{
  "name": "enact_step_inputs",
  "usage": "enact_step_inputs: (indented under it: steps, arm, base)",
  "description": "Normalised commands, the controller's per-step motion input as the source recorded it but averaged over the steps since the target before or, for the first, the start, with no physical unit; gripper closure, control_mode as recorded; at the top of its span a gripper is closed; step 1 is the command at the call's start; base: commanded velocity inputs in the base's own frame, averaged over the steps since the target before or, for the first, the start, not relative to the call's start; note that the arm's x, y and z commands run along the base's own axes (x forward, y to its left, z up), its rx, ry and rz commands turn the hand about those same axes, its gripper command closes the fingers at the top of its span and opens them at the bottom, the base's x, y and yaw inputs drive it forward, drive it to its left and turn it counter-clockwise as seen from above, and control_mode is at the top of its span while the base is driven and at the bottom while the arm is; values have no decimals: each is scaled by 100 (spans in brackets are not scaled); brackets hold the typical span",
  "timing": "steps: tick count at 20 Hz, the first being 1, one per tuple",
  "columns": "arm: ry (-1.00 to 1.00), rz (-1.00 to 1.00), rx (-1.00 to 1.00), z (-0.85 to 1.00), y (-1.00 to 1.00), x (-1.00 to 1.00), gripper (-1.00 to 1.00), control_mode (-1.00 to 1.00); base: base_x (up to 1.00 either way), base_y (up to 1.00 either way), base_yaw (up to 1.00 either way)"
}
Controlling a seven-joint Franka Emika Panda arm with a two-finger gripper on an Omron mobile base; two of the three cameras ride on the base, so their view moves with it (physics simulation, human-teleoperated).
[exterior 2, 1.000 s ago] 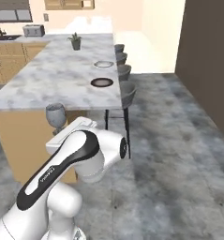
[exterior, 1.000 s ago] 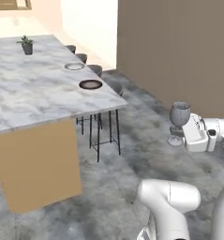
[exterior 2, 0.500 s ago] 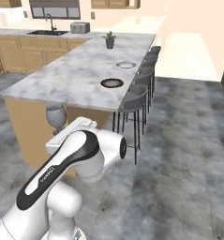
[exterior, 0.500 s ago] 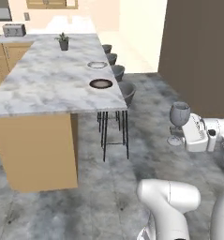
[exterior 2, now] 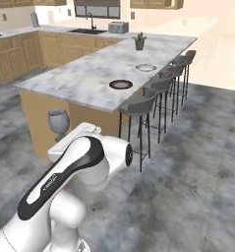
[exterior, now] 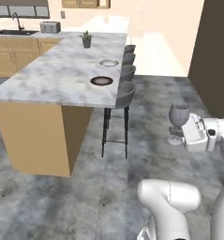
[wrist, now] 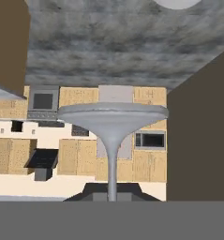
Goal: Retrieve the wine glasses from the counter and place one next to each plate.
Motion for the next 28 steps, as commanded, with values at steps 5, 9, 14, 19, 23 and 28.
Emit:
enact_step_inputs:
  steps: [5, 9, 14, 19, 23, 28]
  arm:
    - [0, 0, 0, 0, 0, 0, 100, 100]
    - [0, 0, 0, 0, 0, 0, 100, 100]
    - [0, 0, 0, 0, 0, 0, 100, 100]
    - [0, 0, 0, 0, 0, 0, 100, 100]
    - [0, 0, 0, 0, 0, 0, 100, 100]
    - [0, 0, 0, 0, 0, 0, 100, 100]
  base:
    - [4, -100, 30]
    - [31, -100, 31]
    - [61, -100, 34]
    - [89, -100, 39]
    - [82, -91, 47]
    - [51, -91, 51]
